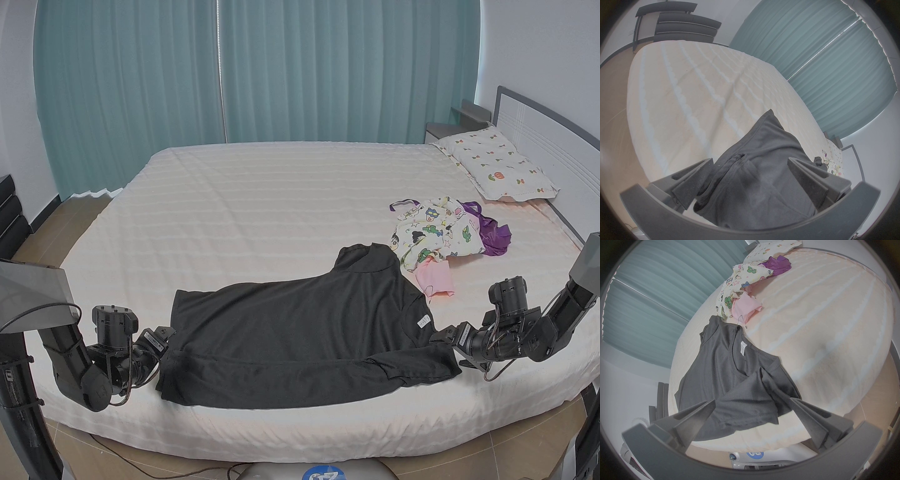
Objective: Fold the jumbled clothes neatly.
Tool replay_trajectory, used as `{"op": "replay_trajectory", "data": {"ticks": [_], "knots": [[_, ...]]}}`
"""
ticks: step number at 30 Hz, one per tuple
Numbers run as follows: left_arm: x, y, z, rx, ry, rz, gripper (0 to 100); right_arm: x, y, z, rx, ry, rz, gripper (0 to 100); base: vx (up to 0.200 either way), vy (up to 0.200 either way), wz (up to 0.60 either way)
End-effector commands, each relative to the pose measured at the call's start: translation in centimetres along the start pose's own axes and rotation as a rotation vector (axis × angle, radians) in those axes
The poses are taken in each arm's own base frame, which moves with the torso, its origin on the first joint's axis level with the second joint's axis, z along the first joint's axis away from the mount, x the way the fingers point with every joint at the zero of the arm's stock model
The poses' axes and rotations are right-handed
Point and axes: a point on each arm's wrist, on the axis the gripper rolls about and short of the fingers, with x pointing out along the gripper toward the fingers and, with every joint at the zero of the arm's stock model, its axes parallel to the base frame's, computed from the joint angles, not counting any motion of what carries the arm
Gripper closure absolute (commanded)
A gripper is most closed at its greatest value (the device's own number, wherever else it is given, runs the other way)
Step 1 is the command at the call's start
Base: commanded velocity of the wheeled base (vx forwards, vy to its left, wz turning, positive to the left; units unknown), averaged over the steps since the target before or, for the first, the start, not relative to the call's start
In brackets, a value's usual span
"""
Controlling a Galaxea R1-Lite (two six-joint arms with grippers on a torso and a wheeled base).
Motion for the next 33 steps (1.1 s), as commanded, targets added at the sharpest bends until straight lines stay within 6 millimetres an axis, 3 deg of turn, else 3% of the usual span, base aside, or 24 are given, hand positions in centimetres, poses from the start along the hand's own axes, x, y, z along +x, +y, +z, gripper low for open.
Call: {"op": "replay_trajectory", "data": {"ticks": [1,9,33], "knots": [[0.0,0.0,0.0,0.000,0.000,0.000,0,0.4,-0.1,-0.2,-0.003,0.012,-0.003,0,0.000,0.000,0.00],[0.0,-0.1,0.0,0.001,0.000,-0.002,0,1.9,0.1,0.0,-0.020,-0.011,0.078,0,0.000,0.000,0.00],[0.3,-0.1,0.0,0.001,-0.001,-0.003,0,4.9,-0.2,0.1,-0.015,0.027,0.081,0,0.000,0.000,0.00]]}}
